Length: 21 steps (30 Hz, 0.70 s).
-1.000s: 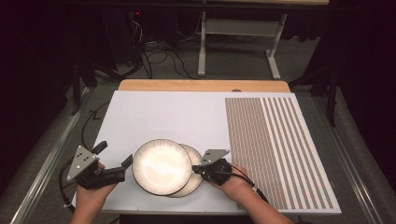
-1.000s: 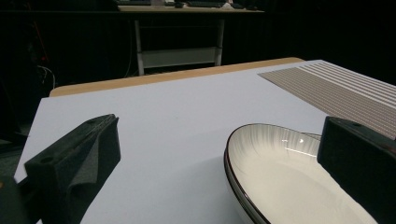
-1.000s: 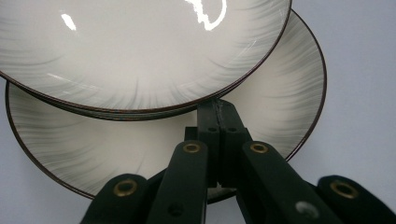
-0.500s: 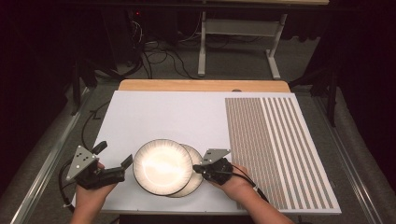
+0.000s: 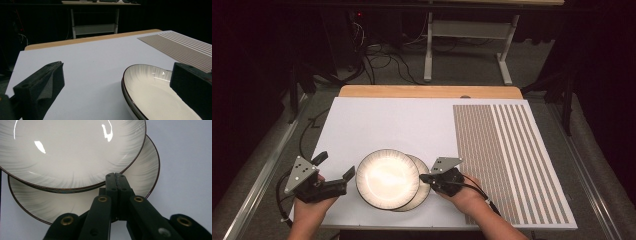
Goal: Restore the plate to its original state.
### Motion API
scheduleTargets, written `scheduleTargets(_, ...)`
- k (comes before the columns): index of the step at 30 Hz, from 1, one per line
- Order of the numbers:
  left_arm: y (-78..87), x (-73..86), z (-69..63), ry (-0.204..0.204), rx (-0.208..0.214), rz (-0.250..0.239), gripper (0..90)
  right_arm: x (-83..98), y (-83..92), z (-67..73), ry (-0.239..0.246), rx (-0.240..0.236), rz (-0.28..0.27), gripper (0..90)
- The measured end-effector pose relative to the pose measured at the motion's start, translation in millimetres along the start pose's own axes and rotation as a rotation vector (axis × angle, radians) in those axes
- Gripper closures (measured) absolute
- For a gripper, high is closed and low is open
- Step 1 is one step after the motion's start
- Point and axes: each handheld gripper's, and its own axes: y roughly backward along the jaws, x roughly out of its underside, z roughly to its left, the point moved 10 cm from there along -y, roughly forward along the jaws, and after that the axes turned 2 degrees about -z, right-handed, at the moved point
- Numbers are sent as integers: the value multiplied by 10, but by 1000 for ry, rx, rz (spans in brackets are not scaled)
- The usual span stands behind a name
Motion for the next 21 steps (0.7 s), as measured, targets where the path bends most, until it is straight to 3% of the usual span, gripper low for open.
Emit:
scheduleTargets(17, -6, 10, -4, -1, 6, 6, 5, -14, 93, -44, -21, 11, -17, 900)
scheduleTargets(21, -9, 14, -8, -3, 7, 9, 5, -8, 98, -46, -6, 11, -14, 900)
